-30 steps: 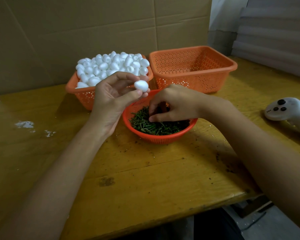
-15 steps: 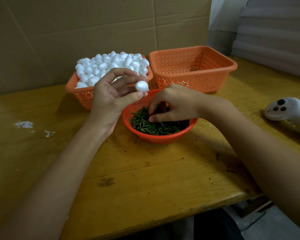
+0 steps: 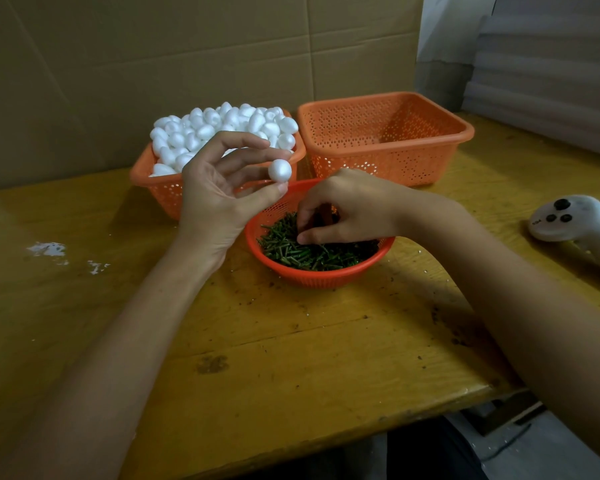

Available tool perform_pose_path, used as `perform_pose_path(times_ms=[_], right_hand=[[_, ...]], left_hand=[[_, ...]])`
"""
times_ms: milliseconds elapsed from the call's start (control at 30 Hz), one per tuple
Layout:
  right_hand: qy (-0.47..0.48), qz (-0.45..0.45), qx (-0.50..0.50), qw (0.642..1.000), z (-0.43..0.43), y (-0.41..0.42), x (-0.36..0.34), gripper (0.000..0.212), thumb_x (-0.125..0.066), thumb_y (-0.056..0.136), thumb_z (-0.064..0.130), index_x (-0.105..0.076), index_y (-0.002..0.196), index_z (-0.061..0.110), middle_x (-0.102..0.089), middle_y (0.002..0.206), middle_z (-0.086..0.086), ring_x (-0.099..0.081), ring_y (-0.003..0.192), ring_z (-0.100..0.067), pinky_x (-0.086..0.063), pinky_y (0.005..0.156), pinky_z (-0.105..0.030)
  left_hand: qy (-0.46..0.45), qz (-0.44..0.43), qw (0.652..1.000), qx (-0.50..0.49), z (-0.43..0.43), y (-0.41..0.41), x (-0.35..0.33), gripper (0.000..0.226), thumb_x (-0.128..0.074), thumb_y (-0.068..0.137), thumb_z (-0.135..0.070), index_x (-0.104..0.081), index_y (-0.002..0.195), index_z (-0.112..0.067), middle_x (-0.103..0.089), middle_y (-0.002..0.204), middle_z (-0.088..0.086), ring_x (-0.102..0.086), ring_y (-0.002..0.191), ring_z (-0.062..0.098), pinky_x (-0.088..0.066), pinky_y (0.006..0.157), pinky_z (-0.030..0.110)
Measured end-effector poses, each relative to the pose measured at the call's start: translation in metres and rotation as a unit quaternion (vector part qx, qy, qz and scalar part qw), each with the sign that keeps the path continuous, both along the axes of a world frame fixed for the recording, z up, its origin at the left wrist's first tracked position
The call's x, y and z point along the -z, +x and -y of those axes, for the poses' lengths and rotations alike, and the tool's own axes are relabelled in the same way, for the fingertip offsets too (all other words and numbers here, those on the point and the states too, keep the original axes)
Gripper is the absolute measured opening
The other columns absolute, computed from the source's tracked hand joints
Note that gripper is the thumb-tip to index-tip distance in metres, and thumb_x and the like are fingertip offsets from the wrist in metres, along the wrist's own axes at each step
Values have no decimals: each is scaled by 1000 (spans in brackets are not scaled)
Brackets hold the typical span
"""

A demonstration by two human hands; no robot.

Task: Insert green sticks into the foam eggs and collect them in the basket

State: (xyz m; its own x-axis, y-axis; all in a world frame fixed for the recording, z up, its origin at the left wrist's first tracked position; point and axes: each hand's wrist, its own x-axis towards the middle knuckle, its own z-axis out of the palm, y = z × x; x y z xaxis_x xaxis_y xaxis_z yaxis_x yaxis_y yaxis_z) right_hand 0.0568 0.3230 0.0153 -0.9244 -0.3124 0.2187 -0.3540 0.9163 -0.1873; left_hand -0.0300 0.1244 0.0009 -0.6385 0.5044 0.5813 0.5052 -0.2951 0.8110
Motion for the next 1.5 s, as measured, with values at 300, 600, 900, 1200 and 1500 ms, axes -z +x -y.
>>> perform_pose_path(times_ms=[300, 600, 900, 1200, 1500], right_hand=[[-6, -10, 1, 1000, -1, -1, 2, 23, -73, 92, 47, -78, 104, 28, -76, 99, 16, -59, 84, 1, -52, 86, -32], [0, -5, -1, 1000, -1, -1, 1, 24, -73, 92, 46, -78, 105, 27, -76, 101, 15, -60, 86, 0, -52, 87, -35], [-5, -7, -2, 1000, -1, 0, 1, 23, -73, 92, 46, -78, 105, 27, -76, 100, 16, -59, 84, 1, -52, 86, -34], [-3, -6, -2, 1000, -1, -1, 1, 23, -74, 92, 45, -79, 104, 26, -77, 100, 14, -62, 87, -2, -52, 88, -35], [-4, -7, -4, 1000, -1, -2, 2, 23, -73, 92, 46, -78, 104, 27, -76, 100, 15, -59, 85, 1, -52, 87, -33]], left_hand=[[5, -12, 1000, -23, -1, -1, 2, 47, -82, 79, 15, -58, 116, 1, -80, 109, 6, -76, 109, 27, -61, 90, 36], [-2, -18, 1000, -25, 0, -2, 2, 45, -84, 79, 11, -59, 114, -1, -80, 112, 7, -76, 108, 29, -62, 91, 39], [-2, -30, 999, -33, 0, -3, 3, 39, -88, 78, 3, -67, 108, -14, -81, 108, 1, -77, 103, 25, -61, 90, 37], [-5, -20, 998, -55, 1, -6, 6, 28, -90, 81, -7, -75, 104, -13, -80, 103, 8, -76, 100, 29, -61, 95, 55], [4, 43, 999, -31, -1, -5, 5, 25, -87, 80, 0, -77, 101, -8, -81, 97, 7, -77, 89, 24, -62, 77, 32]])
